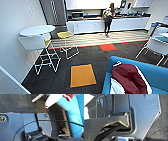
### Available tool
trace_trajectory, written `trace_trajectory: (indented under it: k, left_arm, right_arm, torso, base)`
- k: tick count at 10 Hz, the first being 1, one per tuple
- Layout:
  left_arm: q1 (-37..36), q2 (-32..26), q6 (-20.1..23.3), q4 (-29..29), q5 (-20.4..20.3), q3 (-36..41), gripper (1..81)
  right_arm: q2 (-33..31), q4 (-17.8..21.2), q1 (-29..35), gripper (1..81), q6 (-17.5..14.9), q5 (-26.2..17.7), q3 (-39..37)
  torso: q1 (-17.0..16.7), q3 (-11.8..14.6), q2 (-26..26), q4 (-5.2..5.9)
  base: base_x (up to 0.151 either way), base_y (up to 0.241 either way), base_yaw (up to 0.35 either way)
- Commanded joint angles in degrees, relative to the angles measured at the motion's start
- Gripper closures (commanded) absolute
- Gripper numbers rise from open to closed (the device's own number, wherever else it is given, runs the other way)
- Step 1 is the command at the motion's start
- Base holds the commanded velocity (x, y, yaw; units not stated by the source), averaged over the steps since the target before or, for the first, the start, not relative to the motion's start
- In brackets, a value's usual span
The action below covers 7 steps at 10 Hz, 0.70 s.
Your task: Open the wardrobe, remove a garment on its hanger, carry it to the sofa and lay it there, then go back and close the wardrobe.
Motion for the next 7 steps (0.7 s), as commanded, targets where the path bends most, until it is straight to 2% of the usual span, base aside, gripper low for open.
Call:
trace_trajectory:
  k: [1, 7]
  left_arm:
    - [-2.47, -0.99, 0.19, 0.85, 2.70, 1.34, 1.0]
    - [-2.22, -0.73, 0.19, 1.55, 2.70, 1.08, 1.0]
  right_arm:
    - [0.60, -0.09, 0.76, 1.0, -0.30, -4.32, 0.67]
    - [0.60, -0.09, 0.76, 1.0, -0.30, -4.32, 0.58]
  torso:
    - [0.03, 0.00, 0.00, 0.00]
    - [0.03, 0.00, 0.00, 0.00]
  base:
    - [0.000, 0.000, 0.308]
    - [0.000, 0.000, 0.314]
